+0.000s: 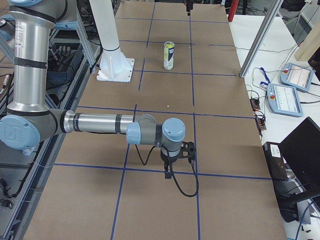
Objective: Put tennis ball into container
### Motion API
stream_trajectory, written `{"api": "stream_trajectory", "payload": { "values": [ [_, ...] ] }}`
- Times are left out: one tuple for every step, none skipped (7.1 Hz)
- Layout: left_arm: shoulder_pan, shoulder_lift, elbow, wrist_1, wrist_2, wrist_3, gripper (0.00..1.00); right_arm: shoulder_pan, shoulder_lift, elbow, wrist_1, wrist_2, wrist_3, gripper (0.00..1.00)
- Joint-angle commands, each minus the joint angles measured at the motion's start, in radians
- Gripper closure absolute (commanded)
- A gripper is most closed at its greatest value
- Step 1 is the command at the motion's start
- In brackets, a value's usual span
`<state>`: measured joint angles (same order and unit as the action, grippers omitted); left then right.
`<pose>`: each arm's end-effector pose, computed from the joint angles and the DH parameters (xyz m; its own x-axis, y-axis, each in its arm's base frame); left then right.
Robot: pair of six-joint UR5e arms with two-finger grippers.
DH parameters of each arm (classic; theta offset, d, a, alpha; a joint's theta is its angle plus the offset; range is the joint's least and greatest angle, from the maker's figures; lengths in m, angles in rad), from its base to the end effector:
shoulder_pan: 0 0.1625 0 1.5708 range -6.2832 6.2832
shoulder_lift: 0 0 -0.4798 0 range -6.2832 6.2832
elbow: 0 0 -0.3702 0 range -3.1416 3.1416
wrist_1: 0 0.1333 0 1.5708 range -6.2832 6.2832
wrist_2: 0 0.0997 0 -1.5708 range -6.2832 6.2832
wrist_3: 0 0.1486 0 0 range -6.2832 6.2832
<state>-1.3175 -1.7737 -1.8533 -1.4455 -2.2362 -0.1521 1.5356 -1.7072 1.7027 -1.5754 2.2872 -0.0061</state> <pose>0.0998 -0.5512 0.5340 0.7344 0.2658 -0.6245 -0.1247 0.9573 0.2608 0.0215 -0.4046 0.7525 0.7537 -0.0267 0.6567 0.0398 0.9992 -0.0051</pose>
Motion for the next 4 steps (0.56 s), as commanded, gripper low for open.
{"api": "stream_trajectory", "payload": {
  "values": [
    [-0.200,0.145,0.103,-0.006,-0.037,0.327,0.00,0.000,0.000,0.000,0.000,0.000,0.000,0.00],
    [-0.247,0.192,0.120,-0.006,-0.037,0.374,0.00,0.000,0.001,0.000,0.000,0.000,0.000,0.00],
    [-0.274,0.254,0.123,-0.013,-0.042,0.423,0.00,0.000,0.000,0.000,0.000,0.000,0.000,0.00],
    [-0.291,0.319,0.123,-0.018,-0.086,0.427,0.00,0.000,0.000,0.000,0.000,0.000,0.000,0.00]
  ]
}}
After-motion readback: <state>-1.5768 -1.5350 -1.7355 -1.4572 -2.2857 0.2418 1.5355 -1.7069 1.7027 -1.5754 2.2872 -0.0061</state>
